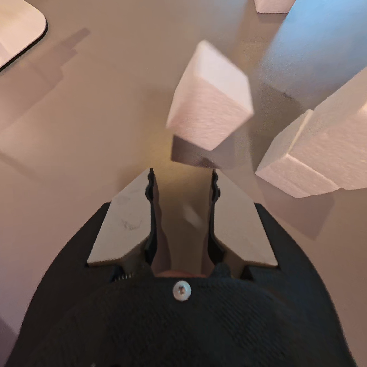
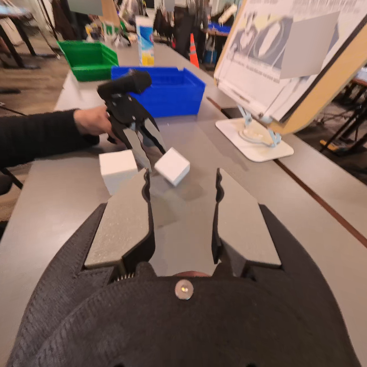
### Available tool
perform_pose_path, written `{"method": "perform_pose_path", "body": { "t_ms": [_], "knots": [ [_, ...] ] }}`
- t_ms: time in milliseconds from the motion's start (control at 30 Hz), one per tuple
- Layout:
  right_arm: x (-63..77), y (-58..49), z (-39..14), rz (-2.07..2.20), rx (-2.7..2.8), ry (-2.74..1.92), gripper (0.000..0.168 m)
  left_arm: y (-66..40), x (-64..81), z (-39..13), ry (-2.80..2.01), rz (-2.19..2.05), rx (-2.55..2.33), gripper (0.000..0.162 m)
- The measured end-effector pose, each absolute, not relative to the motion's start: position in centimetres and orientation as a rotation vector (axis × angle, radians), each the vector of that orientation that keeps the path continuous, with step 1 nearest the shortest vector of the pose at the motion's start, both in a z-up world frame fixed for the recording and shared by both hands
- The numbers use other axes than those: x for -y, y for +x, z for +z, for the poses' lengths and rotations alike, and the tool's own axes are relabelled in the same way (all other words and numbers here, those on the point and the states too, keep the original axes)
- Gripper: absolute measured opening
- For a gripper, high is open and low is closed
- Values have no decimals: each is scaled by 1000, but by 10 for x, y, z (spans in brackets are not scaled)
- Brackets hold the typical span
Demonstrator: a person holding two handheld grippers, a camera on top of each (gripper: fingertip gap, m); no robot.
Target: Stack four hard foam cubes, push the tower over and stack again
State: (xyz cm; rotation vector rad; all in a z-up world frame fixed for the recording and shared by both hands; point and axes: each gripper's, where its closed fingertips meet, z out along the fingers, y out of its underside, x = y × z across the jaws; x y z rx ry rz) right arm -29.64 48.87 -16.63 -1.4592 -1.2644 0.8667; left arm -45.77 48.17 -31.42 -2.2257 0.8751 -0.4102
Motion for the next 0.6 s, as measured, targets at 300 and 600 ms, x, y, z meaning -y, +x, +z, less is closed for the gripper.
{"method": "perform_pose_path", "body": {
  "t_ms": [300,600],
  "knots": [
    [-497,-316,-215,718,1358,-1612,64,-463,-483,-314,-2243,-425,-837,57],
    [-548,-270,-235,320,1232,-1796,59,-465,-483,-315,-2252,-407,-835,57]
  ]
}}
